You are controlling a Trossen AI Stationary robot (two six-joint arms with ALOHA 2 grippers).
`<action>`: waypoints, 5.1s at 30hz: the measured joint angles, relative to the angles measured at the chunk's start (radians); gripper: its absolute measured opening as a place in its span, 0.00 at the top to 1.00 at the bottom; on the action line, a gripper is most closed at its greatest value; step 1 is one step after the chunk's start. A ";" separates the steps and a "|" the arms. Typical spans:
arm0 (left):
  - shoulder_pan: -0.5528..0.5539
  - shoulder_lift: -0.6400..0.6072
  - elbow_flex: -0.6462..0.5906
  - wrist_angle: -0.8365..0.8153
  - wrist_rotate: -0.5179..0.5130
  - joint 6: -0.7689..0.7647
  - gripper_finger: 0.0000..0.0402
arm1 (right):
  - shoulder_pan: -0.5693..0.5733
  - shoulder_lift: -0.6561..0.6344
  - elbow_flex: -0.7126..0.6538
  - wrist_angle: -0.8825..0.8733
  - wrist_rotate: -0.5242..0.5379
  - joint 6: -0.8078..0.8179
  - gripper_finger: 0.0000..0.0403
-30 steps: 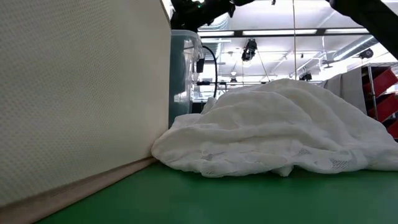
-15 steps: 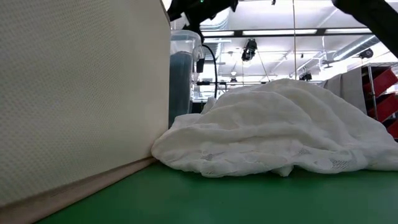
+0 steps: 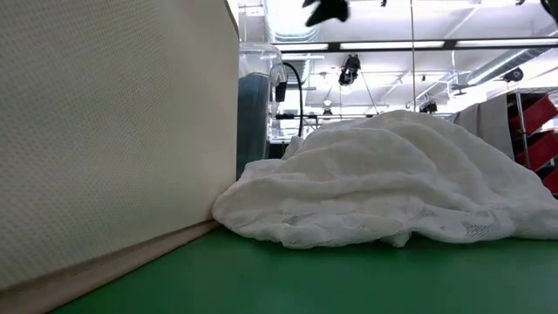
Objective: Sort clothes
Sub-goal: Put the black pants into the transparent bin, then put the white cloth into the brown bin
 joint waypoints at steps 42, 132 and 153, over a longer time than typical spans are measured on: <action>0.000 0.002 -0.006 0.000 0.000 -0.012 1.00 | 0.071 -0.029 -0.492 0.387 0.203 0.061 0.96; 0.000 0.136 -0.006 -0.050 0.029 -0.274 1.00 | 0.304 -0.207 -0.350 -0.119 0.215 0.165 0.56; 0.021 0.348 0.003 0.316 -0.001 -0.094 1.00 | 0.379 -0.541 -0.919 0.077 0.219 0.683 0.37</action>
